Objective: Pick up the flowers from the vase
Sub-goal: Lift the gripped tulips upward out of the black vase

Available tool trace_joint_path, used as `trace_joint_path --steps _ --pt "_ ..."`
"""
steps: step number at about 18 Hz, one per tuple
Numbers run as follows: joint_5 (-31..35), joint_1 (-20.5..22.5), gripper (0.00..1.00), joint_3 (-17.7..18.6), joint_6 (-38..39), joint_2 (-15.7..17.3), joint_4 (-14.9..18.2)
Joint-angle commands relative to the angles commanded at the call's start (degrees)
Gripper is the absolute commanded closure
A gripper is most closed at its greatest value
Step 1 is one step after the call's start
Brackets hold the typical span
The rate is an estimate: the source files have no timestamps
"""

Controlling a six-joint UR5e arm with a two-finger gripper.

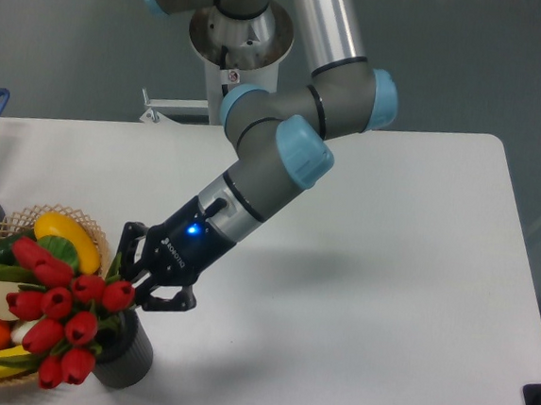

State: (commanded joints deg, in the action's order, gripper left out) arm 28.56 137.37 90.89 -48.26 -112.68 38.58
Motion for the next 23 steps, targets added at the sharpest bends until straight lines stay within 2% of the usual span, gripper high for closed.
trace_joint_path --steps 4,11,17,23 --pt "-0.5 -0.5 1.00 -3.3 4.1 -0.1 0.0" --pt "-2.7 -1.0 1.00 -3.3 4.8 1.0 0.0" --pt "-4.8 1.1 1.00 -4.0 5.7 3.2 0.0" --pt "-7.5 2.5 1.00 -4.6 7.3 3.5 0.0"
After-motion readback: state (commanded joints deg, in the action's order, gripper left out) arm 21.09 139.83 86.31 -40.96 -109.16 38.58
